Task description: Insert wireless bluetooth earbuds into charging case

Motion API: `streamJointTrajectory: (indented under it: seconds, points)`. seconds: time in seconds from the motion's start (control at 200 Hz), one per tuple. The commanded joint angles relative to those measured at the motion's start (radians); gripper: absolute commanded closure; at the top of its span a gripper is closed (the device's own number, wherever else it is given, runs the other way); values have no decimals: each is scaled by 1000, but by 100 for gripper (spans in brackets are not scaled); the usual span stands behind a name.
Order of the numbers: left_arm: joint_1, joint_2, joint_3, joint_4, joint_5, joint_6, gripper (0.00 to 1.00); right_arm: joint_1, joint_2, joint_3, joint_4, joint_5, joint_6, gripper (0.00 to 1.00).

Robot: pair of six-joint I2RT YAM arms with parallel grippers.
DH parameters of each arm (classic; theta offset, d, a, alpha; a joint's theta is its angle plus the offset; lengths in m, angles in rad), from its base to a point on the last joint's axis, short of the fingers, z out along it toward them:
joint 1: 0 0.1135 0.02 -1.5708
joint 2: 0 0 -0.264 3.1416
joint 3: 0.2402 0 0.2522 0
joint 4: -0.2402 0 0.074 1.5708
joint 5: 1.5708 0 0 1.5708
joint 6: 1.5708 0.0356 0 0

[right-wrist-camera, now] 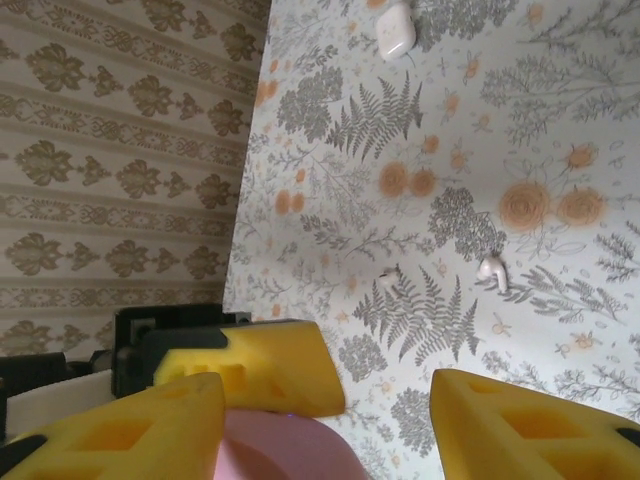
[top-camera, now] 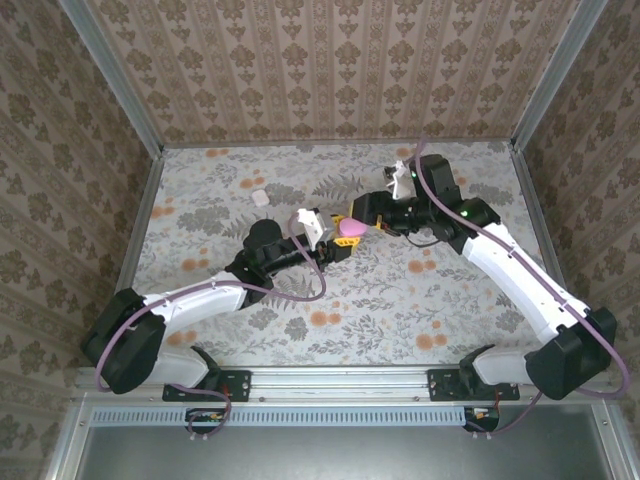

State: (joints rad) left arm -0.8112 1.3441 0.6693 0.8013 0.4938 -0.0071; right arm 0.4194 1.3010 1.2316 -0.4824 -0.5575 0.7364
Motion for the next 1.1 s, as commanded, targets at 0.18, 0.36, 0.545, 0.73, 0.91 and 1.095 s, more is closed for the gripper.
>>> streamJointTrajectory:
  seconds: [0.18, 0.36, 0.545, 0.73, 0.91, 1.095]
  points:
    - [11, -3, 26, 102, 18, -70, 66, -62, -71, -173, 316, -375, 167, 39]
    - [15, 20, 38, 139, 43, -106, 66, -62, -57, -215, 406, -464, 215, 41]
    - [18, 29, 42, 148, 49, -117, 66, -65, -58, -231, 471, -501, 247, 48]
    - [22, 28, 39, 147, 64, -120, 65, -75, -51, -237, 467, -465, 250, 59]
    - [27, 27, 38, 148, 88, -126, 65, -89, -50, -254, 489, -439, 279, 51]
    - [28, 27, 37, 152, 93, -129, 65, -103, -38, -279, 554, -434, 342, 49]
